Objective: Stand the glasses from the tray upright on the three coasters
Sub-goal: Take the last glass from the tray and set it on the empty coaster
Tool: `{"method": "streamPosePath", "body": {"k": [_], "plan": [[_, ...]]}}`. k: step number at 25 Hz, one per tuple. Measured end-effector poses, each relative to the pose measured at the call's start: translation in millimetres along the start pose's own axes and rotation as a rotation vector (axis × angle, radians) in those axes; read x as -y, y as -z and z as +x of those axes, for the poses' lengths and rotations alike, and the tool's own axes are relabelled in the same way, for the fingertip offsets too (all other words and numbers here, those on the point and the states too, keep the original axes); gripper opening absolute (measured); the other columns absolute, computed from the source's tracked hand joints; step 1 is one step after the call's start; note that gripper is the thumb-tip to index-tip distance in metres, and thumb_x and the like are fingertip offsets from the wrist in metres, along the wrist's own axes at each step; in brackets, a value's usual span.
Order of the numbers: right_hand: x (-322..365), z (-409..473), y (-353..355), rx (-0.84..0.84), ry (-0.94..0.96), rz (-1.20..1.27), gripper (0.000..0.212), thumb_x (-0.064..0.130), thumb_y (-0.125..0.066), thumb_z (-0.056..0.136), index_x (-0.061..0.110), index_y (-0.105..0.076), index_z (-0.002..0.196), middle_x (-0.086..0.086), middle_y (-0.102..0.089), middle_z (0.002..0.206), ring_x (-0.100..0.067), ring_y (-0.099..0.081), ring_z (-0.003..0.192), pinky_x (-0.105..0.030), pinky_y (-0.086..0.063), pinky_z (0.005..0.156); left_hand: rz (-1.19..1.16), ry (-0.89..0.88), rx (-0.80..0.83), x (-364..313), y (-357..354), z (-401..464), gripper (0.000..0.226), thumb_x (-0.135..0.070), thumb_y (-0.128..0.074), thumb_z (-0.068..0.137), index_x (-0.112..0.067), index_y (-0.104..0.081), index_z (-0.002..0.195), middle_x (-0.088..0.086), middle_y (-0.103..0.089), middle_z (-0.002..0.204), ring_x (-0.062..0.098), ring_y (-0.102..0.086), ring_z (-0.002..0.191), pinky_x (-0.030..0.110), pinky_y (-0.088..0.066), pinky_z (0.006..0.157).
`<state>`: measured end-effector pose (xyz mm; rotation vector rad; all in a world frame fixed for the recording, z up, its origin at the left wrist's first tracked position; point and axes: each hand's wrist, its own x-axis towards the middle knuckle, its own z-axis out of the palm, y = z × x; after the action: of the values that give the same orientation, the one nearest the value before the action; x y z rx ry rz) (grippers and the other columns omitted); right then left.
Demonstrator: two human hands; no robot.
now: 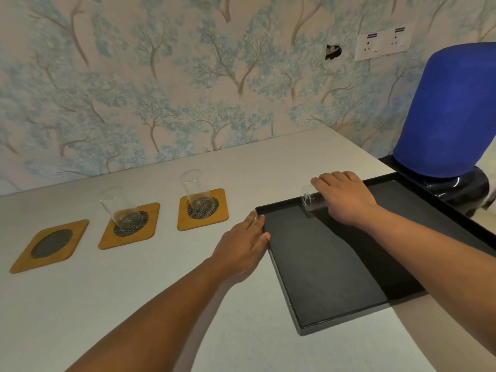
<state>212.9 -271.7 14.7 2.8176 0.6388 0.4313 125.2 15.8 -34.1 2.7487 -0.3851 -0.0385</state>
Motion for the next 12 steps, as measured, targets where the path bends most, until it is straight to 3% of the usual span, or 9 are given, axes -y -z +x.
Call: {"method": "streamPosePath", "body": {"k": [3,7,12], "plan": [[29.0,4.6,19.3,-0.104,0.038,0.074,0.071,0.013,-0.069,0.07,0.021,-0.044,0.137,-0.004,-0.057,0.133,-0.03,-0.053,0.119,-0.044,-0.041,0.102,-0.122,0.044,-0.046,20.7,12.9,-15.3,0.063,-0.059,-0.03,0.102,-0.03,-0.025,0.158,-0.006,-0.021,0.167,0.016,-0.021,0.153,0.039,-0.021,0.121],[98.6,16.7,41.6,-0.215,0.127,0.256,0.072,0.02,-0.07,0.067,0.021,-0.047,0.135,-0.002,-0.055,0.133,-0.029,-0.051,0.119,-0.045,-0.041,0.1,-0.126,0.085,-0.138,75.5,42.5,-55.5,0.053,-0.053,-0.045,0.101,-0.023,-0.05,0.144,-0.005,-0.048,0.153,0.016,-0.045,0.138,0.036,-0.038,0.111],[226.8,42.7,59.9,-0.323,0.181,0.475,0.075,0.023,-0.073,0.063,0.019,-0.048,0.134,-0.003,-0.057,0.13,-0.029,-0.051,0.118,-0.043,-0.041,0.095,-0.073,0.196,-0.24,179.8,79.0,-130.8,0.043,-0.044,-0.053,0.099,-0.022,-0.06,0.135,-0.005,-0.056,0.145,0.014,-0.049,0.133,0.026,-0.036,0.104]]}}
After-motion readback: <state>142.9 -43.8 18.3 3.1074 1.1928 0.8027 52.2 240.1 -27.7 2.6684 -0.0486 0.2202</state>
